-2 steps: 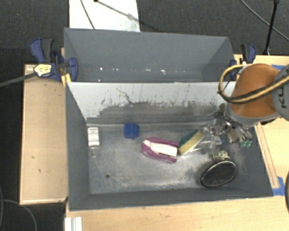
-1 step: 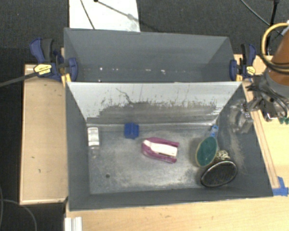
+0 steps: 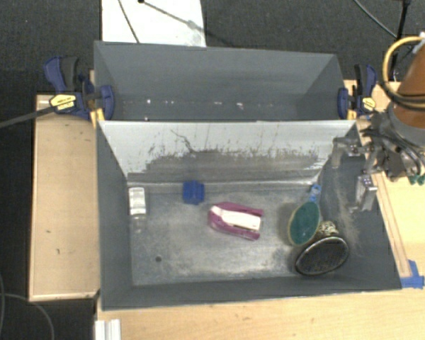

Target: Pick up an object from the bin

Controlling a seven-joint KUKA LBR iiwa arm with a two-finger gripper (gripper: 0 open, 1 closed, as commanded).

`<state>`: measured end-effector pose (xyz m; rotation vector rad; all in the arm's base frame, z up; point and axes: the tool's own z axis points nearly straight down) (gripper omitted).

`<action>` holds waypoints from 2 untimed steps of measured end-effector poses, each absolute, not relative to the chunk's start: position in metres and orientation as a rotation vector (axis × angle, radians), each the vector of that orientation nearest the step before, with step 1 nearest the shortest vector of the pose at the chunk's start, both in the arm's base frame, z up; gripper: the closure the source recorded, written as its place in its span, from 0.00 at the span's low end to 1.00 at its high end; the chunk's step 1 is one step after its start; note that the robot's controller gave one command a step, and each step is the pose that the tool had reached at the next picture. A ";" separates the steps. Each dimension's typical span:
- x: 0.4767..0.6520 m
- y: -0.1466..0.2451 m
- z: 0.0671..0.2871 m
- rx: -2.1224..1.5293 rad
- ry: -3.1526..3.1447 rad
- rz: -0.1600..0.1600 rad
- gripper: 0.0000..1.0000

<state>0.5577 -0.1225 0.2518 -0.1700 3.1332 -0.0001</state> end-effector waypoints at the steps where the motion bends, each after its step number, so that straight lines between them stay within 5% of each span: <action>1: 0.572 -0.123 0.094 -0.055 3.146 0.002 0.00; 2: 0.576 -0.125 0.101 -0.054 3.133 -0.003 1.00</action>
Offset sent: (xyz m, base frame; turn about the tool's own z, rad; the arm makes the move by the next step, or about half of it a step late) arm 0.0156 -0.0011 -0.1544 0.0743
